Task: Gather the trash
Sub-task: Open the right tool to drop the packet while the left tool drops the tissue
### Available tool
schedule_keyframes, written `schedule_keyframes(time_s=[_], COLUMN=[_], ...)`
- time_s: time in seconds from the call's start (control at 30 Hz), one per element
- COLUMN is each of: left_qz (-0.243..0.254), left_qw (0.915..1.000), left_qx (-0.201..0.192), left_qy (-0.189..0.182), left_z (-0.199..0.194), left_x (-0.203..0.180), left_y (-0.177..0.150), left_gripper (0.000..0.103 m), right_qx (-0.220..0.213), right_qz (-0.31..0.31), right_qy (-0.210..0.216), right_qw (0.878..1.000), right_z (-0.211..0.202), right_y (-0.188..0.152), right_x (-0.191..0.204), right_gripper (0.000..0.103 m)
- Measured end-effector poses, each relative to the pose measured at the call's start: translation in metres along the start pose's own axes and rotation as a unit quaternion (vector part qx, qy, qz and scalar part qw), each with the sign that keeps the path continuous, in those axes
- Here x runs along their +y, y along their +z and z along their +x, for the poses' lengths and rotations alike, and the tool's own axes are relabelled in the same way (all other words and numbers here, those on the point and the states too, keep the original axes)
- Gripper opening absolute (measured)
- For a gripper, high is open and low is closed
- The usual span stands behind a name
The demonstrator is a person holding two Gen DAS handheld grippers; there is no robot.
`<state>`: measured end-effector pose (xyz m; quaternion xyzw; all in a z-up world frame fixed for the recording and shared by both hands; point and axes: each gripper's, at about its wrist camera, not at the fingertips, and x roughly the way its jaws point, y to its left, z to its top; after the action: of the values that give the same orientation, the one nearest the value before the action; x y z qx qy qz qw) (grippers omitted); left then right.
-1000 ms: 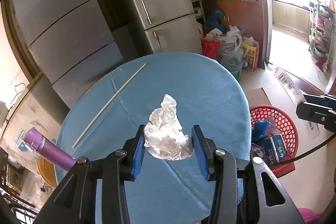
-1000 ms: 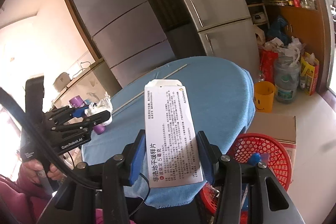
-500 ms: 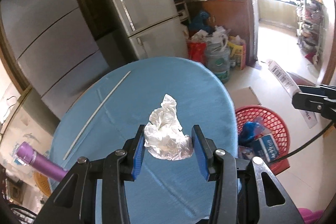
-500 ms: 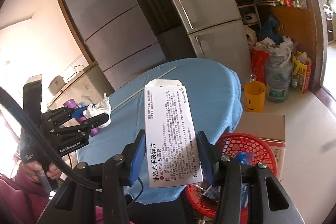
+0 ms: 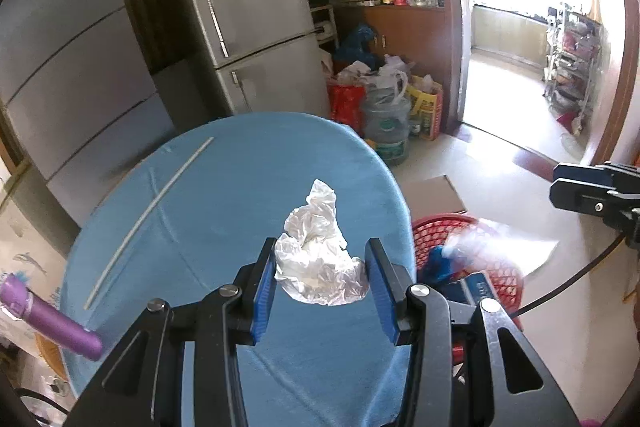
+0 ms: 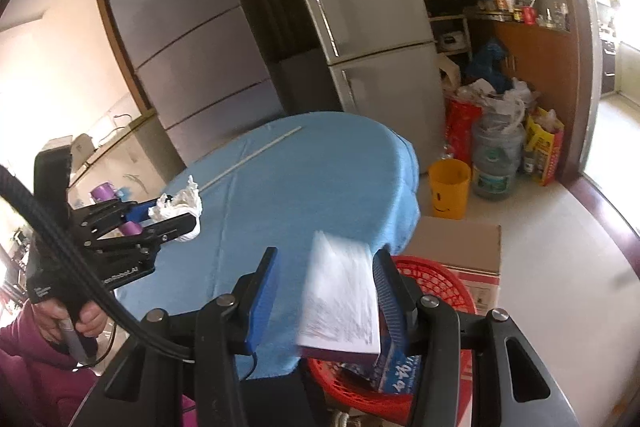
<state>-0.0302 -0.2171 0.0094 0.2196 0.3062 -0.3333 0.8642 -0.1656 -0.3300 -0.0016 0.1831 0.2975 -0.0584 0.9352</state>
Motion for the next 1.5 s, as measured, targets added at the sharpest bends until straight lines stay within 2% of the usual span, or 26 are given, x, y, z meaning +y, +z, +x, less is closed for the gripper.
schedule_keyframes(time_s=[0.13, 0.3, 0.53, 1.0, 1.5], left_qz=[-0.006, -0.02, 0.009, 0.048, 0.062], left_qw=[0.9997, 0.9982, 0.9967, 0.9857, 0.9806], left_qx=[0.004, 0.035, 0.048, 0.065, 0.073], left_qy=[-0.025, -0.046, -0.064, -0.148, -0.171], left_z=[0.011, 0.031, 0.047, 0.068, 0.073], left_x=[-0.005, -0.009, -0.032, -0.078, -0.098], left_y=[0.002, -0.002, -0.001, 0.011, 0.014], left_gripper=[0.046, 0.046, 0.046, 0.046, 0.046], right_qx=[0.002, 0.012, 0.005, -0.027, -0.029], right_qz=[-0.003, 0.011, 0.039, 0.118, 0.125], right_qy=[-0.007, -0.018, -0.028, -0.04, -0.052], right_qw=[1.0, 1.0, 0.999, 0.992, 0.99], right_z=[0.001, 0.008, 0.001, -0.026, -0.023], right_y=[0.001, -0.002, 0.0, 0.01, 0.008], right_x=[-0.004, -0.014, -0.032, -0.076, -0.078], right_gripper=[0.051, 0.051, 0.051, 0.052, 0.052])
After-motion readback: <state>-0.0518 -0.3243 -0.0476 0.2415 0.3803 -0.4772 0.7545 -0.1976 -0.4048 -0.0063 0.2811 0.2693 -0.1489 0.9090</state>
